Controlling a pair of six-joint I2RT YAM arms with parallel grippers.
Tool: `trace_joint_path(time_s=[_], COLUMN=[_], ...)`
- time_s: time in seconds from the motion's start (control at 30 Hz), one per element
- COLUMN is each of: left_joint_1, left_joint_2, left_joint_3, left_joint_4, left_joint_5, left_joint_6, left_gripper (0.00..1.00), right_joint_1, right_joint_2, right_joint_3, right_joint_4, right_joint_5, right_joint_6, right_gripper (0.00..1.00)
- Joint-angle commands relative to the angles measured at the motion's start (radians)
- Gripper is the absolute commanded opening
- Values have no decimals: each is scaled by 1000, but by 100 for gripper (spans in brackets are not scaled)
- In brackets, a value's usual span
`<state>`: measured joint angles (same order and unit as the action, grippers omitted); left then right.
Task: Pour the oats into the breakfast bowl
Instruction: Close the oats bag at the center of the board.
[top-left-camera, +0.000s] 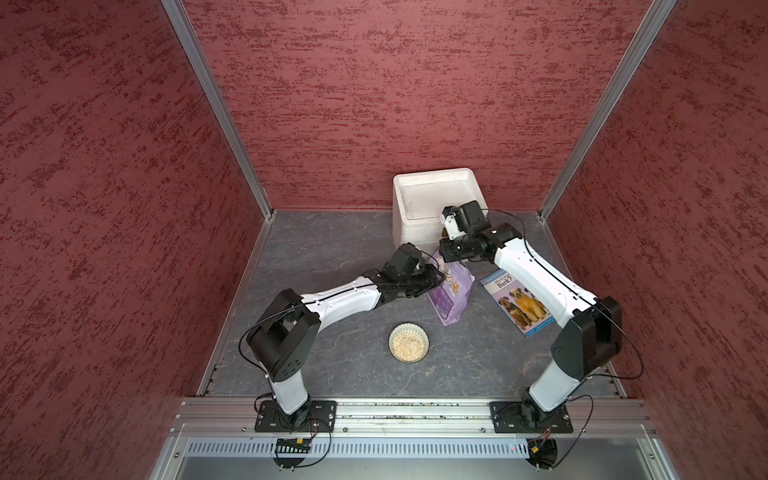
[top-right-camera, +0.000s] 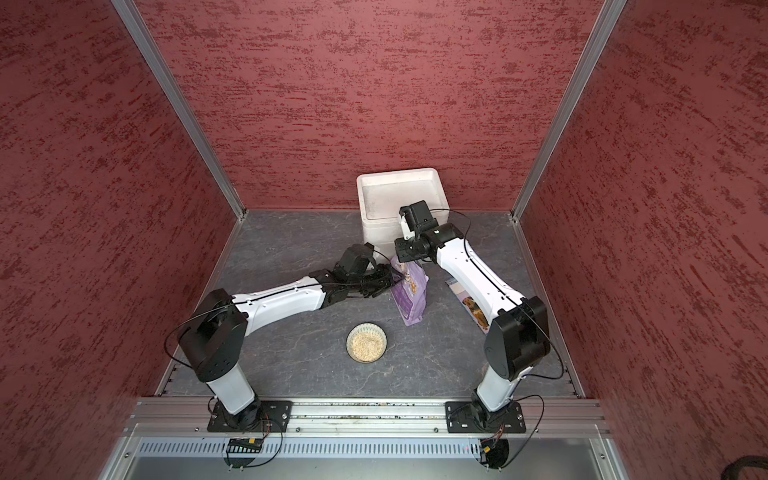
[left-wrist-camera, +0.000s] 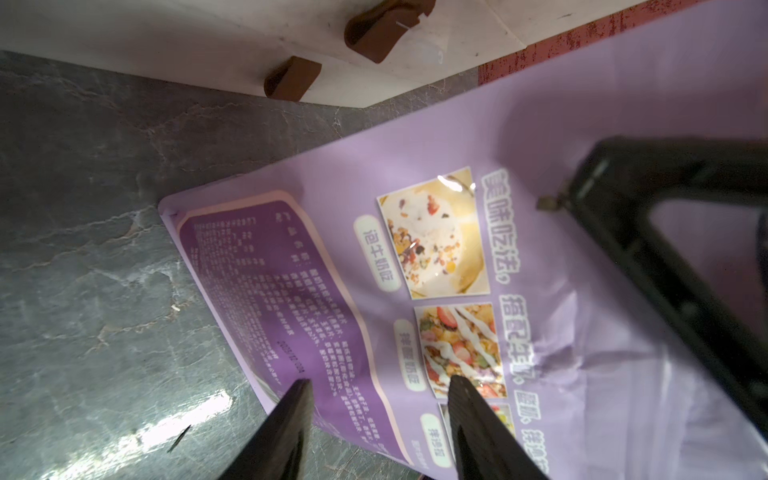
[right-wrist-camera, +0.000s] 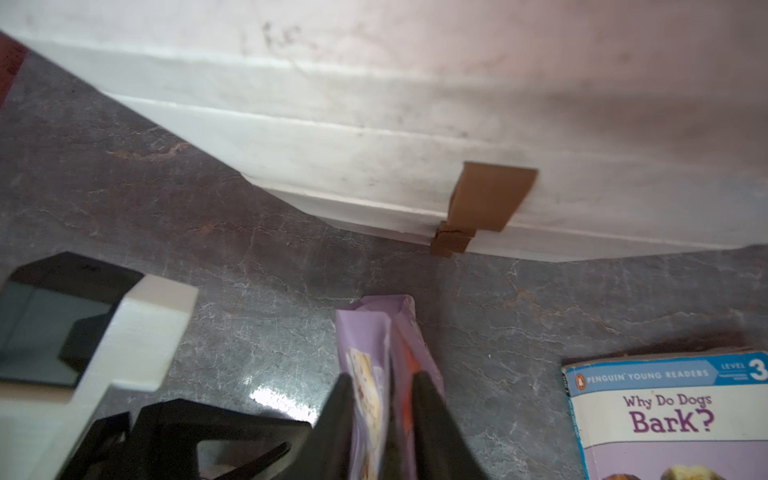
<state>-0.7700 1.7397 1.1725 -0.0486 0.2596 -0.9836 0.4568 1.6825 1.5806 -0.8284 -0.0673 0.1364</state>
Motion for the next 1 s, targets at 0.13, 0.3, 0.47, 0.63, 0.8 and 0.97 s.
trace_joint_path(time_s=[0.13, 0.3, 0.47, 0.63, 0.8, 0.97], left_joint_1=[-4, -6, -5, -3, 1, 8], left_joint_2=[-25, -25, -43, -65, -95, -107], left_joint_3=[-14, -12, -19, -28, -40, -50], left_joint_4=[22, 24, 14, 1, -12, -17], left_joint_5=[-5, 0, -11, -25, -42, -47], left_joint_6=[-4, -4, 2, 15, 31, 37], left_gripper=[56, 56, 56, 56, 56, 56], right_joint_1=[-2, -2, -1, -2, -2, -1], right_joint_2=[-157, -162, -164, -173, -217, -181], right_joint_3=[-72, -131, -158, -169, -210, -179], right_joint_4=[-56, -68, -58, -33, 46, 27], right_joint_5=[-49, -66, -78, -49, -9, -44], right_joint_6=[22, 18, 11, 6, 4, -7], right_gripper=[58, 54, 51, 0, 0, 10])
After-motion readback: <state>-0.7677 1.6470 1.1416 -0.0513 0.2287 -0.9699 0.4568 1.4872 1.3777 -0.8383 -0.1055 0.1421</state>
